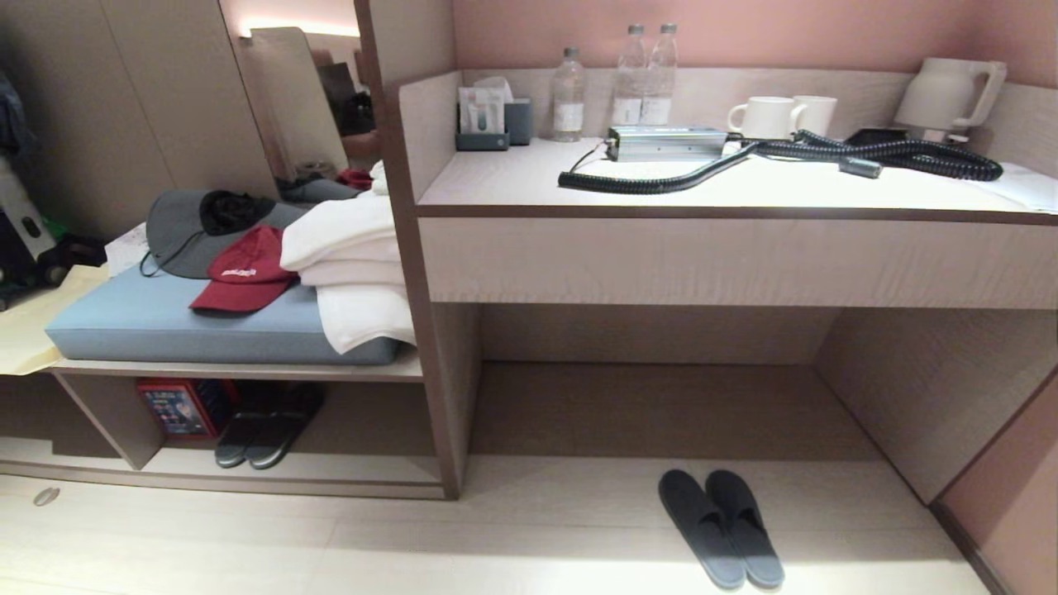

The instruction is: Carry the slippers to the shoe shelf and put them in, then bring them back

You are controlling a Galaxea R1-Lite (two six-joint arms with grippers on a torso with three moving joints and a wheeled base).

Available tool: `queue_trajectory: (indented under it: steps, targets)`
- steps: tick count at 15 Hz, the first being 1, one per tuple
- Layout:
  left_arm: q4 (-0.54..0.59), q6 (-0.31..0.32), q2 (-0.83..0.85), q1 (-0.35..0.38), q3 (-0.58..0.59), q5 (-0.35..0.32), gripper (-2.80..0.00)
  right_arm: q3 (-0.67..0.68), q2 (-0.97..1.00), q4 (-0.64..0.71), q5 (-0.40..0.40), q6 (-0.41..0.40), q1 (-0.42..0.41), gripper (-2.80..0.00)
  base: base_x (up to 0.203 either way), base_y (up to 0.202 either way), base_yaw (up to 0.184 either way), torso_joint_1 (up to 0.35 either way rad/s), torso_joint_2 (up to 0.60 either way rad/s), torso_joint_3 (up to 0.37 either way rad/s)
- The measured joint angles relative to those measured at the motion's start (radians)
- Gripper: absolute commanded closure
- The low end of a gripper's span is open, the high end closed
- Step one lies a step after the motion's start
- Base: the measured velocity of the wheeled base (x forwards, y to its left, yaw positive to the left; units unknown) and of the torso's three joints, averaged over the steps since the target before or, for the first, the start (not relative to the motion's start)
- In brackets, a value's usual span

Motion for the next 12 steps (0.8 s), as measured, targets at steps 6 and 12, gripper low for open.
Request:
queue_trajectory:
  steps: [6, 12]
  targets:
    - [0.000, 0.000, 0.000, 0.000, 0.000, 0.000, 0.00, 0.000, 0.000, 0.000, -0.003, 0.012, 0.000, 0.00, 0.000, 0.195, -0.004, 0.003, 0.00, 0.004]
    - [0.000, 0.000, 0.000, 0.000, 0.000, 0.000, 0.00, 0.000, 0.000, 0.001, -0.003, 0.018, 0.000, 0.00, 0.000, 0.195, -0.002, 0.001, 0.00, 0.003]
